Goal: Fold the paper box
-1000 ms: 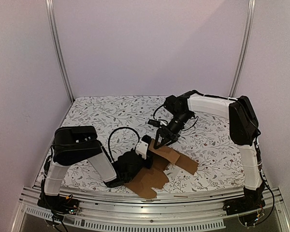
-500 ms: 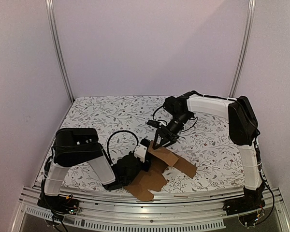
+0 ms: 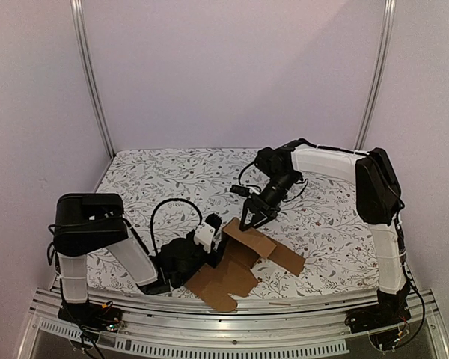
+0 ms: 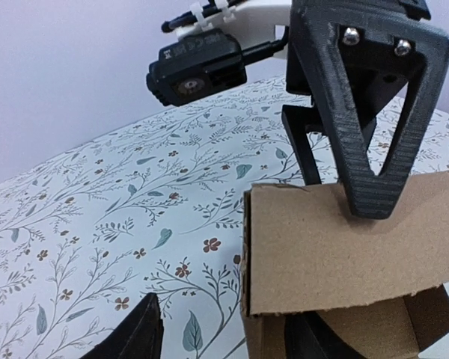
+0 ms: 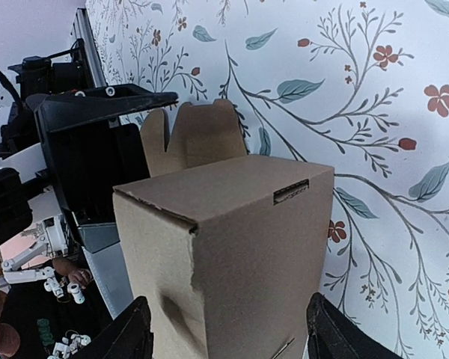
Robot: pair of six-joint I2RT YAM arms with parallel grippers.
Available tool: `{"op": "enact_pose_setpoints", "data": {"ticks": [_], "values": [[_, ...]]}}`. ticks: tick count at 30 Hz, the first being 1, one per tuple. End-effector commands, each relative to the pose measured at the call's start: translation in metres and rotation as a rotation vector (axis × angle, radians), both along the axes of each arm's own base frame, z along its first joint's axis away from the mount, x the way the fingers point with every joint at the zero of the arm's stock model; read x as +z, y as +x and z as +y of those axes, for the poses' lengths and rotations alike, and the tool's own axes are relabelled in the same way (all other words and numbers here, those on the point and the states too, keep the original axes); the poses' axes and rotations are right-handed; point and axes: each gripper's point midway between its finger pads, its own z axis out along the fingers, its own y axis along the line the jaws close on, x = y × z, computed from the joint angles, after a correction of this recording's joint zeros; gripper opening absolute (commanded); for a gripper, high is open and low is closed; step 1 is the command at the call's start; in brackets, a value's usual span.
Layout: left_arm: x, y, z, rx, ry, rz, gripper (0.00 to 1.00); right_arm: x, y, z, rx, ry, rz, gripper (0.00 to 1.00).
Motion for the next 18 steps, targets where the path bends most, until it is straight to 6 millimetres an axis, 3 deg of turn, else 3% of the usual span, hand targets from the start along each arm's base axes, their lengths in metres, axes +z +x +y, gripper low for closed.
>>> {"op": "enact_pose_setpoints", "data": {"ticks": [1, 7, 12, 18], "values": [[0.001, -0.012, 0.003, -0.023, 0.034, 0.027, 0.55, 0.026, 0.005, -0.007, 0.015, 0.005, -0.108, 0.70], [0.015, -0.042, -0.004, -0.132, 0.091, 0.034, 0.56, 0.042, 0.003, -0.022, 0.029, -0.016, -0.200, 0.71], [0.025, -0.067, -0.007, -0.250, 0.215, 0.184, 0.58, 0.053, -0.005, -0.049, 0.076, -0.070, -0.301, 0.71], [0.077, -0.065, 0.000, -0.215, 0.250, 0.225, 0.66, 0.033, -0.026, -0.100, 0.174, -0.200, -0.425, 0.71]]}}
